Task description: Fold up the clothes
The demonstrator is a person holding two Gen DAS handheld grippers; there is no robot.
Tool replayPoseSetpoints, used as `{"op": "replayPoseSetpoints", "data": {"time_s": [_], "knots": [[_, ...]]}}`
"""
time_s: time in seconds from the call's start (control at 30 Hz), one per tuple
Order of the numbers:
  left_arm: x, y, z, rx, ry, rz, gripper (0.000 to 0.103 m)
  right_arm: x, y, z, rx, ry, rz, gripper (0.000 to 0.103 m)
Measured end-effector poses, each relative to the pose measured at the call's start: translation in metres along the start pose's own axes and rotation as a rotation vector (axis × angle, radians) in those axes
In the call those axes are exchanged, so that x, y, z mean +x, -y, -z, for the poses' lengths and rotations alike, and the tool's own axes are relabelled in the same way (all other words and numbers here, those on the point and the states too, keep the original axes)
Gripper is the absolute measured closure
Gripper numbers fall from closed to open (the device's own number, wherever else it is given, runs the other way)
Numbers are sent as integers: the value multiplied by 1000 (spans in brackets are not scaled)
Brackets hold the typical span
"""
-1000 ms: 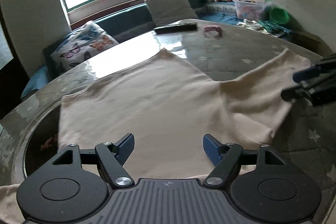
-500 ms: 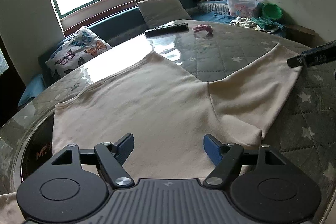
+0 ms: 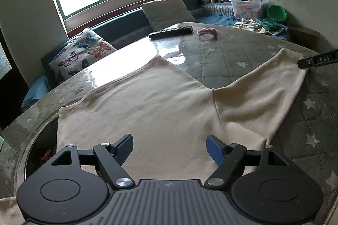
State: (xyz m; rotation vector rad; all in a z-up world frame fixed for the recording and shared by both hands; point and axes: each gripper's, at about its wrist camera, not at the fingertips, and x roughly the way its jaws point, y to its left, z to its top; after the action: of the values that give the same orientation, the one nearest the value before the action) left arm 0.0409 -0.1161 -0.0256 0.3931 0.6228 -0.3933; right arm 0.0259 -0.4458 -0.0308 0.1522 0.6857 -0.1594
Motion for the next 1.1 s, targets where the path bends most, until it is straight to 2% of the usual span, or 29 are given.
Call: {"op": "replayPoseSetpoints", "data": {"time_s": [0.07,0.33,0.53,0.7,0.83,1.1], "knots": [[1,1,0,2,-1,2,23,-1,1,-2,8,-3,-11,95],[6,5,3,13,-1,14,22,-22,0,-32,11,57,-35,96],[4,4,5,11,15,27,22,-53,-25,-65,-23,107,-143,96],[-4,-7,11,-25,33,29,22,-86,-73,-92,-133,165,-246,96],[-18,-27,22,-66,48,5,20,-105,-126,-104,-249,190,-330,96],[-45,-71,50,-150,71,-90,18,-111,-241,-97,-457,169,-502,96]]}}
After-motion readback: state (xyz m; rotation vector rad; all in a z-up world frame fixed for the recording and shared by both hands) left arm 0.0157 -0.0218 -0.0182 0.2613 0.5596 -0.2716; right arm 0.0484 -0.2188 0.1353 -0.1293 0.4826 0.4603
